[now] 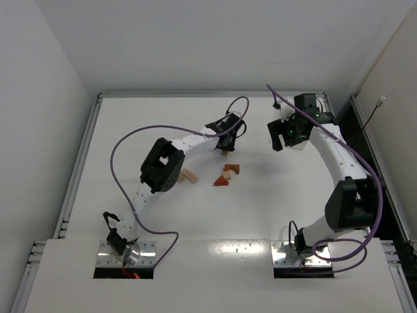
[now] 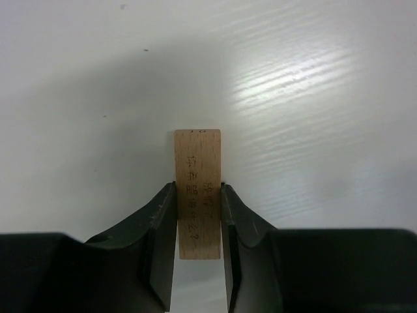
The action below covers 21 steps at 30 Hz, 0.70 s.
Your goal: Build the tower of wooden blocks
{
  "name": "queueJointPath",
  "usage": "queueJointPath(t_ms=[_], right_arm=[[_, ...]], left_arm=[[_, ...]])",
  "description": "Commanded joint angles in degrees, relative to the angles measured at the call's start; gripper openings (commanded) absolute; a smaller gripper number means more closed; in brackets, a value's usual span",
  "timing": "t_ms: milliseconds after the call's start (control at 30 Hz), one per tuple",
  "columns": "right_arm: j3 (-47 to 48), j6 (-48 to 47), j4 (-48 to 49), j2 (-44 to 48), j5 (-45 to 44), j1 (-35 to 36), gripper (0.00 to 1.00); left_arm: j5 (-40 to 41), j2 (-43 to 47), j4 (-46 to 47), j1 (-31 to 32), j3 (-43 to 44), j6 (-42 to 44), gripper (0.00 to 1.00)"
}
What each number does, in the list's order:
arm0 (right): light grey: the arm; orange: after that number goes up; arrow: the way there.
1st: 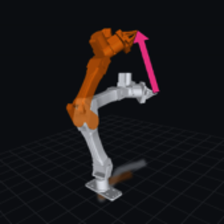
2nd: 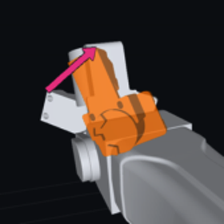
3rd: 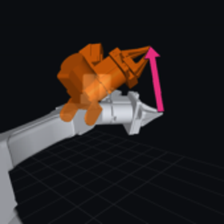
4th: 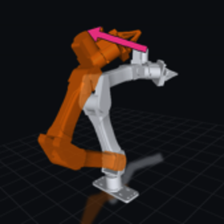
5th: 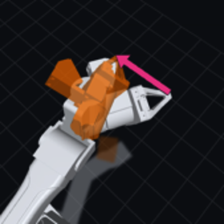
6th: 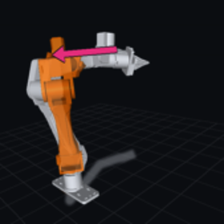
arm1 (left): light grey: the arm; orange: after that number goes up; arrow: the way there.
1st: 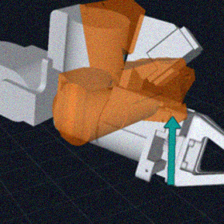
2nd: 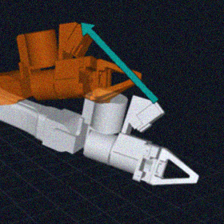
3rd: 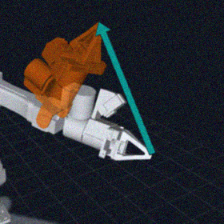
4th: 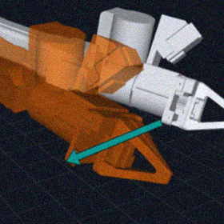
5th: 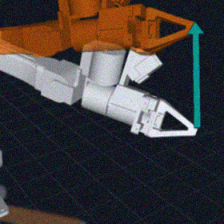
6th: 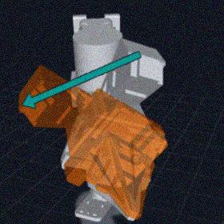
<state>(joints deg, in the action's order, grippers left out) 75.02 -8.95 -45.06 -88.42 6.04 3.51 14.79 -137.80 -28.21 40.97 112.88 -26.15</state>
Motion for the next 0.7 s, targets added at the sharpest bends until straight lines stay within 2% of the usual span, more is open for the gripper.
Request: queueJointPath(t_ms=[0,267,467,600,633,667], right_arm=[[-0.7,1.0,1.6,2.6,0.4,-0.8,0.74],[-0.7,1.0,1.6,2.6,0.9,-0.8,0.74],[-0.1,1.0,1.6,2.6,0.9,-0.8,0.74],[0.4,1.0,1.6,1.3,0.9,-0.8,0.74],[0.4,1.0,1.6,1.3,0.9,-0.8,0.74],[1.0,1.0,1.6,0.7,0.9,-0.8,0.74]], left_arm=[[6.4,-1.2,-2.7,-0.5,0.4,-7.1,0.0],[12.7,-1.2,-4.8,-2.2,-0.7,-12.1,0.0],[11.0,-1.8,-4.8,-3.9,-1.3,-12.7,0.0],[9.1,-1.8,-4.8,-3.9,-2.3,-13.2,0.17],[8.6,-1.8,-4.8,-3.9,-2.3,-13.2,0.29],[8.0,-1.8,-4.8,-3.9,-2.3,-13.2,0.33]])
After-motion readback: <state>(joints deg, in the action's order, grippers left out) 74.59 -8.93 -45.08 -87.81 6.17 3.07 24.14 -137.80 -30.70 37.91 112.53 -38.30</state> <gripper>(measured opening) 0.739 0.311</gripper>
